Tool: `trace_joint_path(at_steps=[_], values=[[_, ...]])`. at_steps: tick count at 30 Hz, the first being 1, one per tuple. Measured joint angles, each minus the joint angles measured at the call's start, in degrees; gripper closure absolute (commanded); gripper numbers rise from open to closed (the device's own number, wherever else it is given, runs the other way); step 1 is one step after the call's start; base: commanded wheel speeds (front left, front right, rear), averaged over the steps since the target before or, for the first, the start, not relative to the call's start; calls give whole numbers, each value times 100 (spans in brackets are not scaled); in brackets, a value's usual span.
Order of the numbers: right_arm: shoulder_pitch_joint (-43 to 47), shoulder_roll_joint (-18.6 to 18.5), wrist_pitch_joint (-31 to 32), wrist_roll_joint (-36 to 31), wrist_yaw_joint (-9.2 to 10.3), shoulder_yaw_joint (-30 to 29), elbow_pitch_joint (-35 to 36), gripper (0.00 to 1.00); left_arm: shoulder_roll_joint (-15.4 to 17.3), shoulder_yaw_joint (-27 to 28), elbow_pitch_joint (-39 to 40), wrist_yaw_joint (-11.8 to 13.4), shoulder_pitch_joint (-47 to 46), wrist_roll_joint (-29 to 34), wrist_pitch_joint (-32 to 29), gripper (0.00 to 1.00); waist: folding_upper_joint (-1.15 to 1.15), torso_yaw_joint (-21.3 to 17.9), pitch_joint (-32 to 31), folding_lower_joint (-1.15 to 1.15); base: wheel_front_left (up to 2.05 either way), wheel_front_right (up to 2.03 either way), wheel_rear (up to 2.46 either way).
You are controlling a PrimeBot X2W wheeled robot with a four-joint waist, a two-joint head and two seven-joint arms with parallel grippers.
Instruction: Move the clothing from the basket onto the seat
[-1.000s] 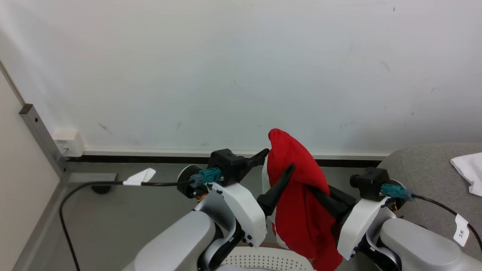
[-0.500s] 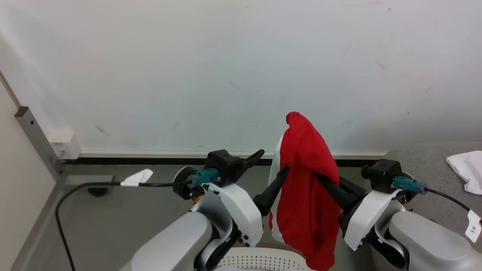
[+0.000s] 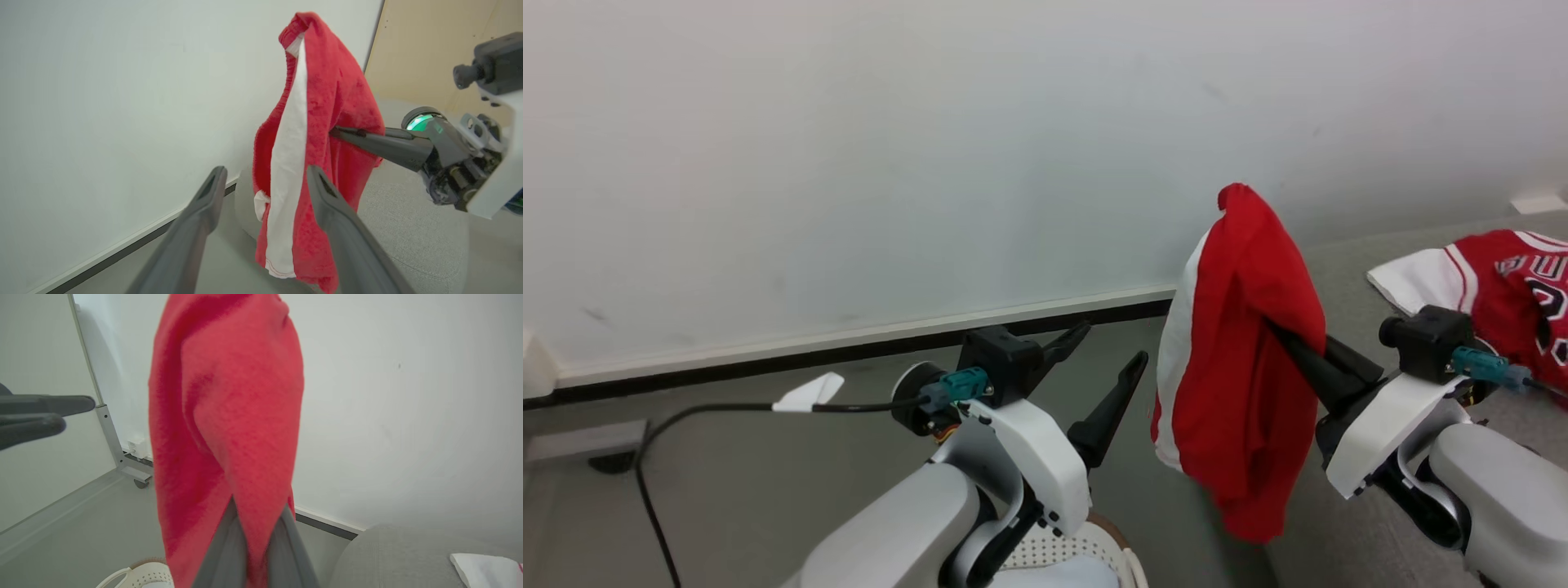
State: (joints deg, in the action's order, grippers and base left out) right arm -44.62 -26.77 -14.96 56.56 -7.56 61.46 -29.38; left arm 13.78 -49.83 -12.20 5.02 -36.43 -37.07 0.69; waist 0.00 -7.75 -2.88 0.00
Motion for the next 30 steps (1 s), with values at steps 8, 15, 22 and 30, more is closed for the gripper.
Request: trace_joint_path(at_steps=[8, 15, 22, 30], values=[[21, -402, 0, -189, 0, -485, 189, 100, -56, -69, 93, -22, -56, 22, 69, 0, 0, -892, 247, 0, 0, 0, 0], [303, -777, 0, -378, 0, -1178, 476, 100, -59, -212, 281, -16, -69, 80, -5, 0, 0, -1471, 510, 0, 0, 0, 0], [524, -895, -1, -581, 0, -2353, 680, 100, -29, -355, 680, 1, -360, 257, -287, 0, 0, -1556, 1022, 0, 0, 0, 0], [-39, -855, -1, -1129, 0, -3874, 424, 100, 58, -535, 1114, -178, -994, 541, -724, 0, 0, -1280, 2003, 1, 0, 0, 0]])
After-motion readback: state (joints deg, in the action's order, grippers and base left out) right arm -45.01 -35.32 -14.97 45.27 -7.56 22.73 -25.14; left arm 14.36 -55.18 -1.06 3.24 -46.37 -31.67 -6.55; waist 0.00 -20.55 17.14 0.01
